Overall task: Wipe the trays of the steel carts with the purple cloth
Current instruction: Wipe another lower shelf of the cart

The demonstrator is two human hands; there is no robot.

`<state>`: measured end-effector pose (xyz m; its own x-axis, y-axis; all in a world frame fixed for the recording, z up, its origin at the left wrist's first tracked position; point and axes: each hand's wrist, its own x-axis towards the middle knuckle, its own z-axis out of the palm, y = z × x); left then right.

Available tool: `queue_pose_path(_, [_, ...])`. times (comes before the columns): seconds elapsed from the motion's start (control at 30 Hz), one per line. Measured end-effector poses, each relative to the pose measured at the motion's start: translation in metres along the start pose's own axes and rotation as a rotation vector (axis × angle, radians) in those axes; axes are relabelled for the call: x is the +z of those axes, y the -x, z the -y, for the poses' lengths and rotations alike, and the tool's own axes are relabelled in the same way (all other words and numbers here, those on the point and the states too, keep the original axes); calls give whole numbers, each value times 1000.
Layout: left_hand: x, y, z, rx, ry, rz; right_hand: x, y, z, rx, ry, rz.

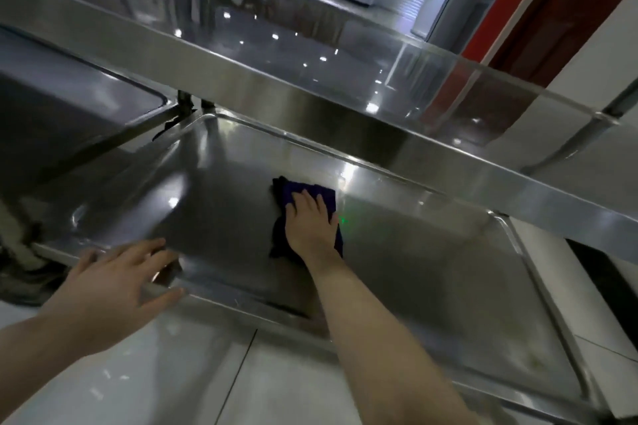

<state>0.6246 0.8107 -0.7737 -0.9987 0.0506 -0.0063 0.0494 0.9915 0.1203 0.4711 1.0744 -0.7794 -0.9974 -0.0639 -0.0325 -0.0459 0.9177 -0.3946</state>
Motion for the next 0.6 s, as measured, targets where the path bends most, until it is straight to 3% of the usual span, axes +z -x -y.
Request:
queue_pose_path(0.17, [-34, -1, -32, -10, -177, 175, 0, 117, -42, -296, -8, 7])
queue_pose_path(0.23, [-37, 5, -53, 0, -75, 134, -6, 157, -61, -317, 6, -1])
queue_pose_path(0.33, [-25, 6, -100, 166, 73, 20, -12, 137, -70, -270, 61, -17])
queue_pose_path(0.4, [-18, 1, -131, 261, 112, 85, -20, 88, -67, -149, 64, -9])
queue_pose_path(0.5, [1, -14, -152, 259, 98, 58, -35, 26, -65, 59, -5, 11])
queue_pose_path(0.6, [2, -24, -159, 247, 148, -22, -27, 34, -60, 45, 36, -21])
